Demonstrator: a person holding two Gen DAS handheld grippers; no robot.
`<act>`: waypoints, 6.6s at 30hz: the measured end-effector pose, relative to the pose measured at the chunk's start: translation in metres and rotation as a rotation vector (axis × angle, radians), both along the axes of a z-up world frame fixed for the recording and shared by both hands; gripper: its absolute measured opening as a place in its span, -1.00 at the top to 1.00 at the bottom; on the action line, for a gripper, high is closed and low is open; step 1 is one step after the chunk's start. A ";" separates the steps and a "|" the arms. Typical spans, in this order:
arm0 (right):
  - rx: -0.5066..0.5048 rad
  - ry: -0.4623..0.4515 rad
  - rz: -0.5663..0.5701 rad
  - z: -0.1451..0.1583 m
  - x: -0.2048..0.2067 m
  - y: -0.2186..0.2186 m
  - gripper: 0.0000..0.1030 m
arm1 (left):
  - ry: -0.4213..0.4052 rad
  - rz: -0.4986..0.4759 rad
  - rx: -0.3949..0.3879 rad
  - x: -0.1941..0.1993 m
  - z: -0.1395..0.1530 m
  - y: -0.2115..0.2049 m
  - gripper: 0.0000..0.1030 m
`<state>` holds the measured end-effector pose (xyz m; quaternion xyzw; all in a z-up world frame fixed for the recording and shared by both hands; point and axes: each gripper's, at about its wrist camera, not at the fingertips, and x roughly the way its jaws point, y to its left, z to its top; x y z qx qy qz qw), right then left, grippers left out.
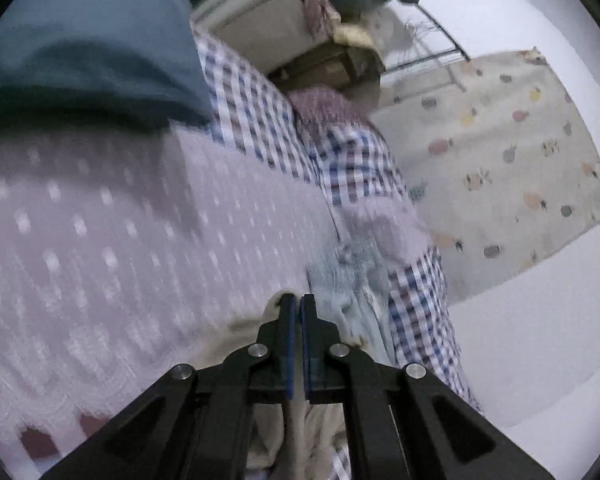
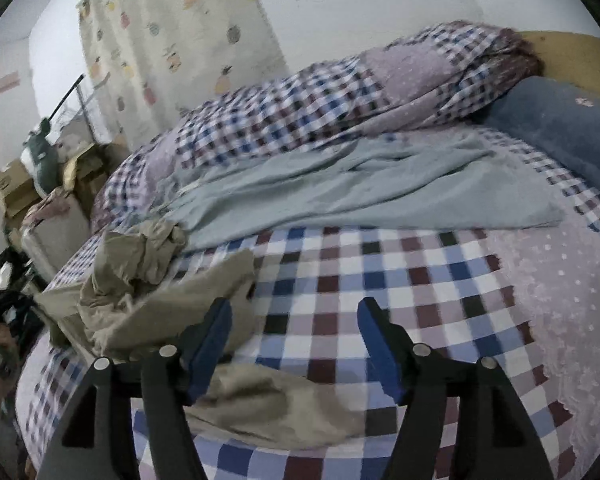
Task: Fold clothes
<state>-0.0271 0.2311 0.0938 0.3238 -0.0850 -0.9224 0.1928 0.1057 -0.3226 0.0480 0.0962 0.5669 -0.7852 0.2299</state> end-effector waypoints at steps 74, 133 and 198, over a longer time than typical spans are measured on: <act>0.178 0.050 -0.187 0.090 -0.131 -0.053 0.90 | -0.083 -0.293 0.213 -0.041 -0.056 0.003 0.80; -0.002 -0.220 0.222 -0.049 0.090 -0.057 0.91 | -0.214 -0.431 -0.062 0.030 -0.050 0.112 -0.59; -0.110 -0.232 0.170 -0.037 0.217 -0.011 -0.02 | 0.228 -0.543 -0.040 0.231 0.034 0.142 0.97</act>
